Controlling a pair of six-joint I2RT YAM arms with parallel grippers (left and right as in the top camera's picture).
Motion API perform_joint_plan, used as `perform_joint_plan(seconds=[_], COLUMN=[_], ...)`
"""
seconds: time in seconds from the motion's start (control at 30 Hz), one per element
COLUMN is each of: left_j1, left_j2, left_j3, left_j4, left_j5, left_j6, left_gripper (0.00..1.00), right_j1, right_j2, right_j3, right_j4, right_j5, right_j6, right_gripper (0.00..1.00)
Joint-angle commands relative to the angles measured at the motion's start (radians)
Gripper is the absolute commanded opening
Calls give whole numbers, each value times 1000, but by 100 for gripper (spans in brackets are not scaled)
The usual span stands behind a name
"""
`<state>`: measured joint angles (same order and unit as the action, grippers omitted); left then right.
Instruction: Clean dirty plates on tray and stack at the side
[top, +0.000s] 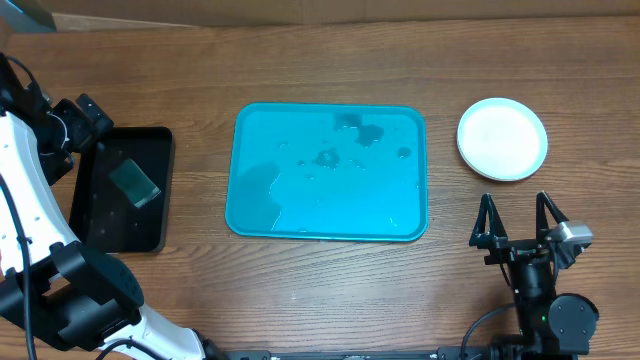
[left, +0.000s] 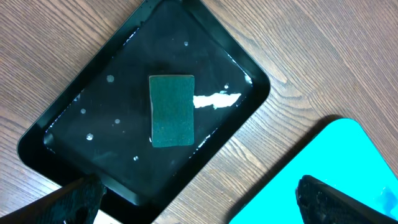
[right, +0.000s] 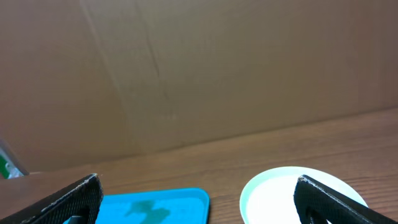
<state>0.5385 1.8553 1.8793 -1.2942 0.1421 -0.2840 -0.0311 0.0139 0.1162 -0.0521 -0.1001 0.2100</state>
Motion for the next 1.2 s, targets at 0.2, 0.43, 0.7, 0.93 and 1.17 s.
perform_joint_plan(seconds=[0.2,0.43,0.7,0.93,1.17], left_j1=[-2,-2,-2,-2,-2], left_j2=[-10,-10,-10,-10,-10], left_j3=[12,12,12,12,12], left_j4=[0,0,1,1,0], left_j5=[5,5,5,5,5], left_j6=[15,15,15,15,15], left_gripper=[100,100,100,100,100], right_j1=[33,42,40,3,3], right_j2=[-12,-12,-11,-11,-11], right_j3=[-99,-109,-108,-108,-108], right_j4=[139,96,-33,-32,-32], right_j5=[21,63,111,100,100], right_j6=[3,0,-38,-50,-50], right_gripper=[100,100,100,100,100])
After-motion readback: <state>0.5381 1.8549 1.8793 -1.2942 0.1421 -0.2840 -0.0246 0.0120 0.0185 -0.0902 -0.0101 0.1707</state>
